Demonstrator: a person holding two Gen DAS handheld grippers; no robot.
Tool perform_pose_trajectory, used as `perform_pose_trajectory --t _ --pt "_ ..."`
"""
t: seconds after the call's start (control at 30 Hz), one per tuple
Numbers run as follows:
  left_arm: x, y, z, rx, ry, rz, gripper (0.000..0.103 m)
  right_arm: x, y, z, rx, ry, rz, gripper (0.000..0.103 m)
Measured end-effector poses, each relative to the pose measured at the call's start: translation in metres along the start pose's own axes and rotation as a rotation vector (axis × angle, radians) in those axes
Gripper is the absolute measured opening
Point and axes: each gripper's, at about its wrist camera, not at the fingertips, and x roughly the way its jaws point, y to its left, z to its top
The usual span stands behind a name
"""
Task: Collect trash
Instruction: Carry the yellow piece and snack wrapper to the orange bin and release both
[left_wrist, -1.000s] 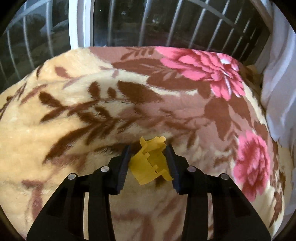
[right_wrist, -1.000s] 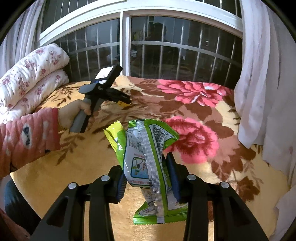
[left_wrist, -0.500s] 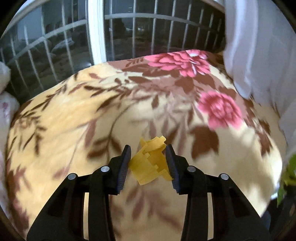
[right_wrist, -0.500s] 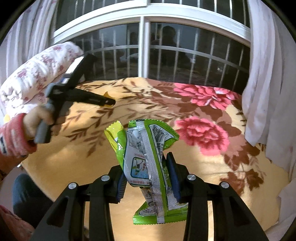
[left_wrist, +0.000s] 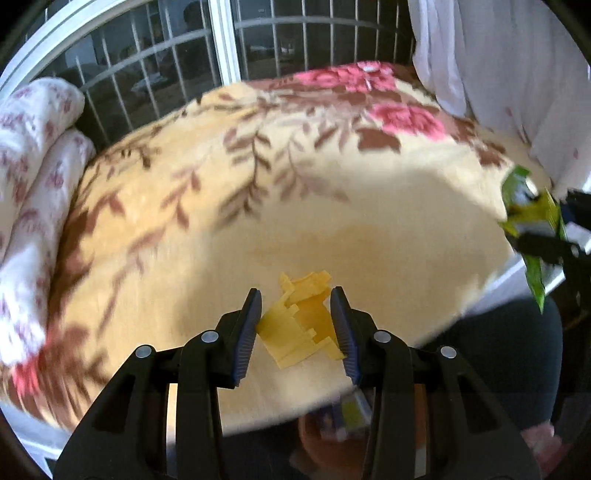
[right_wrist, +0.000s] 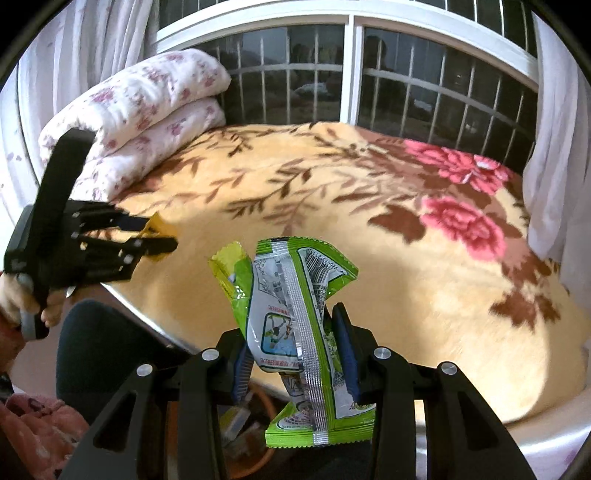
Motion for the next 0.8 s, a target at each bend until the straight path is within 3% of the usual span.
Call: perform_pose_trajectory --t 0.23,0.4,0.8 --pt "-0.006 -0.028 -0.070 0.071 0.086 -0.057 0.039 0.008 0.029 -0.040 -0.007 0.077 0.050 0.040" --pt "0.004 -0.041 -0.102 0.094 0.153 -0.091 0.039 0.018 0.046 -0.065 -0.004 0.134 0.086 0.040" --pt "0.045 -0.063 -0.142 0.137 0.338 -0.163 0.039 0.063 0.072 -0.110 -0.015 0.301 0.144 0.041"
